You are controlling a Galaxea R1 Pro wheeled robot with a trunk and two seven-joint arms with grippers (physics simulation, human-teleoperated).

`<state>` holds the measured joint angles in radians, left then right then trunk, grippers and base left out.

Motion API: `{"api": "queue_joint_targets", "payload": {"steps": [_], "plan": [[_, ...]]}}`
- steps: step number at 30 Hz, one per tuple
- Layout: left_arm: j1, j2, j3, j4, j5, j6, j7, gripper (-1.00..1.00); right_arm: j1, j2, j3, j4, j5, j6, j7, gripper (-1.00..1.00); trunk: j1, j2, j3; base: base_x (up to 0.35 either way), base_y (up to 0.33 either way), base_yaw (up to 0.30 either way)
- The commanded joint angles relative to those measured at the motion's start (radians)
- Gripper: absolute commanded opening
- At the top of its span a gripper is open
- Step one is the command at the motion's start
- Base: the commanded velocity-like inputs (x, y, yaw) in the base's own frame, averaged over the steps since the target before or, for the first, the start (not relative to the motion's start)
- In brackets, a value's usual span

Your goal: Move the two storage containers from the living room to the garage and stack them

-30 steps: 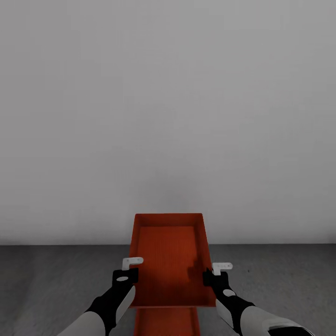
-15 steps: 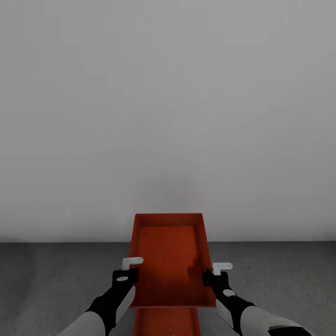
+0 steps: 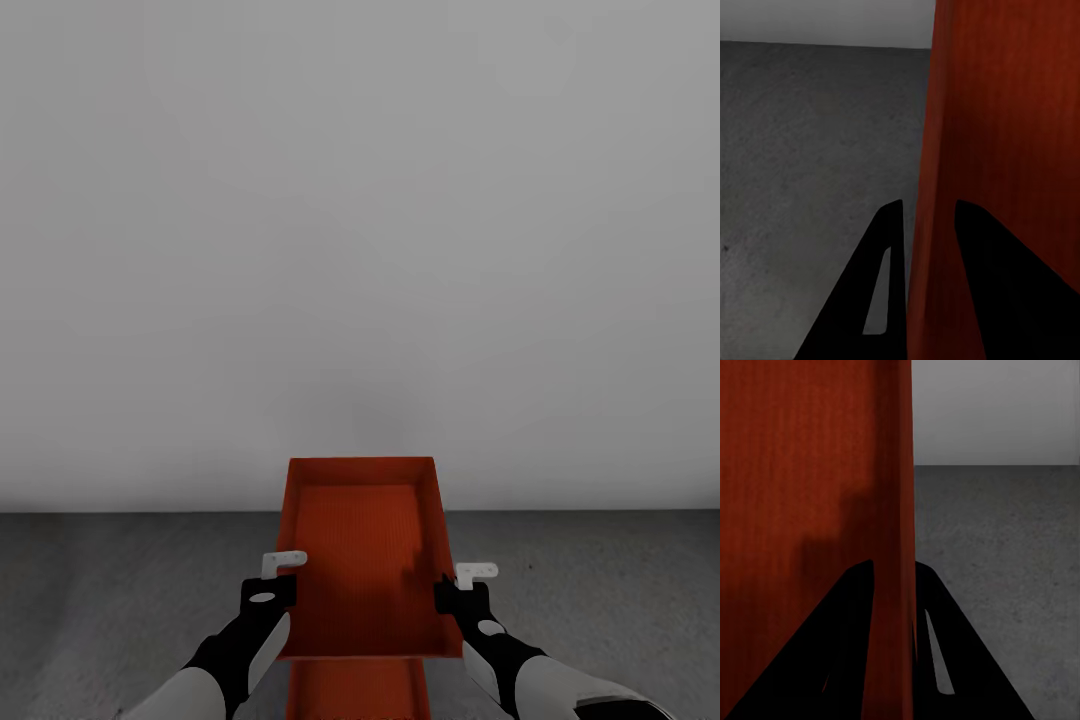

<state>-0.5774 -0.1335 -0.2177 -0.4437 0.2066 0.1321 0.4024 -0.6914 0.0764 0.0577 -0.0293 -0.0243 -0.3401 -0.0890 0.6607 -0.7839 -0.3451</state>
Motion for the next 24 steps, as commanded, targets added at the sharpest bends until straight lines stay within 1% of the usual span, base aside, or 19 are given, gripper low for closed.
{"api": "queue_joint_targets", "payload": {"steps": [1, 24], "plan": [[-0.001, 0.0, -0.003, -0.009, -0.003, 0.004, 0.007, -1.0, 0.0, 0.0, -0.014, 0.003, -0.003, -0.002, 0.001, -1.0, 0.0, -0.001, -0.003, 0.0, 0.0, 0.0], [-0.001, 0.0, -0.003, -0.012, -0.003, 0.004, 0.006, -1.0, 0.0, -0.001, -0.013, 0.003, -0.003, -0.002, 0.002, -1.0, 0.0, -0.001, -0.04, 0.0, 0.0, 0.0]]}}
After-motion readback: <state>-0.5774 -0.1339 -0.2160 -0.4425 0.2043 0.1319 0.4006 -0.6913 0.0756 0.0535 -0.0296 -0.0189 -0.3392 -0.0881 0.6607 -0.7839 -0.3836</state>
